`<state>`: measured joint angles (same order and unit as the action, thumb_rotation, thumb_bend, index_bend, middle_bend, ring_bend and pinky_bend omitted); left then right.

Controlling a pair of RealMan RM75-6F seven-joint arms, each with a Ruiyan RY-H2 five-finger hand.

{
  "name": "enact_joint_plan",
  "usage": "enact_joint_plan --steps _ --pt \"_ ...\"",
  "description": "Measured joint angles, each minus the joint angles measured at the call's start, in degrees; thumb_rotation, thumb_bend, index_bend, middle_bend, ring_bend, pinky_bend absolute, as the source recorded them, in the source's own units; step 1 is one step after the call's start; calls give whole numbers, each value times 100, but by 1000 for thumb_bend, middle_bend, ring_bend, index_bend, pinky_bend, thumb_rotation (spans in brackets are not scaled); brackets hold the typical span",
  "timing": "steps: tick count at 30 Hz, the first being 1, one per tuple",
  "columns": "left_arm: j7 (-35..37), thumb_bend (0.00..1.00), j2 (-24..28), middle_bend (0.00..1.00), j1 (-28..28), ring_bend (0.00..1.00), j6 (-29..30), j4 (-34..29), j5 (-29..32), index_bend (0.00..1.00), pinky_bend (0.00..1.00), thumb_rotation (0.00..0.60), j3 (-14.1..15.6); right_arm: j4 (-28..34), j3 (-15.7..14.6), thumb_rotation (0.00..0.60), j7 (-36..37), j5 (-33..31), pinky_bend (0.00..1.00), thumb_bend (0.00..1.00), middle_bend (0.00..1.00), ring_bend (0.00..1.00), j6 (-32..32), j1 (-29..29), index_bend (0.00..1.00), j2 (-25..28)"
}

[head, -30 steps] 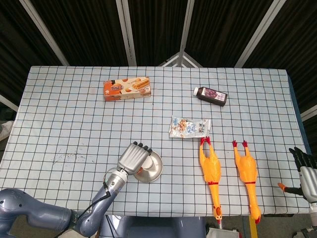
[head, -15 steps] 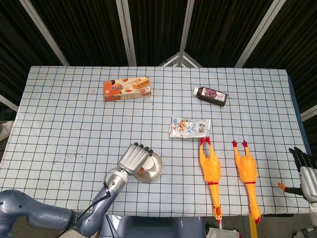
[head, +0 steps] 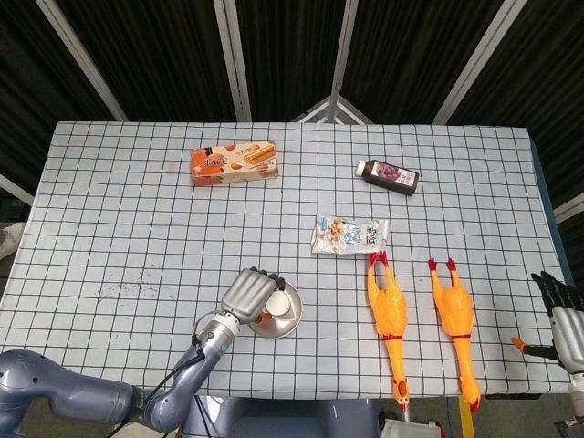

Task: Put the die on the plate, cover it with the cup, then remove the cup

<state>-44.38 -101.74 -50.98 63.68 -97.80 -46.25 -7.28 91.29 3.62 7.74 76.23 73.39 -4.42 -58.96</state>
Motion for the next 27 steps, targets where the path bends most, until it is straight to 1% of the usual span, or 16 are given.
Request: enact_joint_plan --steps 9,17,23,27 --pt "113 436 -68 385 -20 393 -64 55 -20 491 387 600 -46 10 4 600 -5 -11 0 86 24 73 3 0 25 -1" --pt "-143 436 -271 388 -8 393 204 507 -467 492 386 600 179 13 1 600 12 -12 0 86 24 74 -4 2 25 11" --pt "-88 436 -311 388 28 394 116 522 -295 492 386 600 130 7 -7 600 17 -9 0 87 24 73 -2 8 25 3" --pt "-118 436 -347 388 37 394 111 572 -364 494 383 600 137 2 -5 600 28 -4 0 87 24 73 -22 -5 25 3"
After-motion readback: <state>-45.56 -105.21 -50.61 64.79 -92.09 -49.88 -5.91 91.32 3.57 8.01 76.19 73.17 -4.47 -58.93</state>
